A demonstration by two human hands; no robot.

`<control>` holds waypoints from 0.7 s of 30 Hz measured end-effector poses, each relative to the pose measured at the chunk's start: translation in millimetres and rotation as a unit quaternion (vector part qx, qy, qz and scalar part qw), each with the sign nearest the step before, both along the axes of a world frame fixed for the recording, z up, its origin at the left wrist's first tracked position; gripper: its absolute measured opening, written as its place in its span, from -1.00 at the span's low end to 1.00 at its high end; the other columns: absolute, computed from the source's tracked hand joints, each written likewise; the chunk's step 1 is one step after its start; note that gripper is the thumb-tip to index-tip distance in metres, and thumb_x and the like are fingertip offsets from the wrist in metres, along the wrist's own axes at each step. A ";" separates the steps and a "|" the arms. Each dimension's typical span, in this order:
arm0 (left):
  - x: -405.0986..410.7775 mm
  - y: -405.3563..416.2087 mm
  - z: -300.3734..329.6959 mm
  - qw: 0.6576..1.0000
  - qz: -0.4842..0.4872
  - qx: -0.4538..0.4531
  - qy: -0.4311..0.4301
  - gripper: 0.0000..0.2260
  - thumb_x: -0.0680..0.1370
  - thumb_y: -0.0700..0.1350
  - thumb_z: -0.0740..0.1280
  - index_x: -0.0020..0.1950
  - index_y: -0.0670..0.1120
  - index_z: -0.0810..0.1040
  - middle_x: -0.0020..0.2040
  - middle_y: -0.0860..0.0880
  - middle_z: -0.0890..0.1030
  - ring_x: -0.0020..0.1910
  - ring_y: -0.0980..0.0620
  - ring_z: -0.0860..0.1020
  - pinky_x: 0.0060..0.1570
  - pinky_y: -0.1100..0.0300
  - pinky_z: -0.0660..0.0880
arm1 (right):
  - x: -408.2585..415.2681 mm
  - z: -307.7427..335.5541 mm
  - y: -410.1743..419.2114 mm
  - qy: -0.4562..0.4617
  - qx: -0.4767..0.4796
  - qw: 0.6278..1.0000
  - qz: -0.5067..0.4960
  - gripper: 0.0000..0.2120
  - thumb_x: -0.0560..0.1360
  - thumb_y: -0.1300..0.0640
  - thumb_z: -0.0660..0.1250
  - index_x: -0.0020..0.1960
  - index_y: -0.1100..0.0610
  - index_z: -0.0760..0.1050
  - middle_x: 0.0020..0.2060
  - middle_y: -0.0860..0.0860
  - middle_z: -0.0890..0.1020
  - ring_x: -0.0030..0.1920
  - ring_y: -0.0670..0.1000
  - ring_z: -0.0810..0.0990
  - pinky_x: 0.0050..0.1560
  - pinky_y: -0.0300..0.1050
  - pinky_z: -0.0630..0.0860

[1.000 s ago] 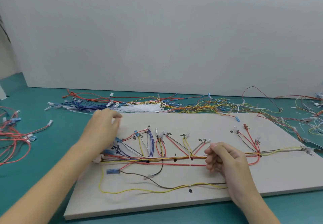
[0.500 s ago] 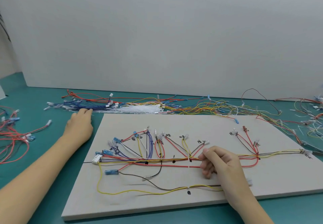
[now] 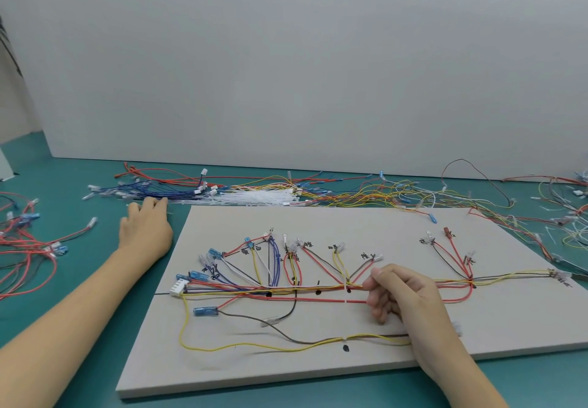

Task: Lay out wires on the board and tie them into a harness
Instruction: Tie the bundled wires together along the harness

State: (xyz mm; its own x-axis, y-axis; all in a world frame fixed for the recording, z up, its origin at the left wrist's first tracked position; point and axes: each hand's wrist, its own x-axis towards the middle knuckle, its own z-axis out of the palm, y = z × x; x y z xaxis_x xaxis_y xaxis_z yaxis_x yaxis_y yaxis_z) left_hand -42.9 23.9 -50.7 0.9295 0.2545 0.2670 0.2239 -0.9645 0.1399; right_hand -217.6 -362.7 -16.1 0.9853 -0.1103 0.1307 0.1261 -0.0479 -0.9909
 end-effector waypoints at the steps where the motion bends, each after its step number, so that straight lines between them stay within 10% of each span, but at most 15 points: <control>1: 0.1 1.0 -0.3 1.000 -0.003 0.007 0.007 -0.55 0.57 -0.24 0.13 0.47 -0.10 0.33 0.39 -0.14 0.40 0.29 -0.20 0.32 0.20 -0.06 0.35 | -0.1 0.0 0.0 0.001 0.001 1.000 0.000 -0.67 0.56 0.25 0.25 -0.34 0.17 0.62 -0.47 0.14 0.54 -0.48 0.02 0.45 -0.46 -0.20 0.41; 21: 2.3 22.0 17.1 0.984 -0.068 -0.162 -0.029 -0.84 0.50 -0.31 0.38 0.03 -0.17 0.69 0.02 -0.15 0.69 0.08 -0.17 0.59 0.14 0.01 0.50 | -2.4 4.1 0.4 0.020 0.014 1.000 0.003 -0.64 0.57 0.23 0.23 -0.36 0.15 0.62 -0.45 0.13 0.55 -0.47 0.02 0.45 -0.46 -0.17 0.40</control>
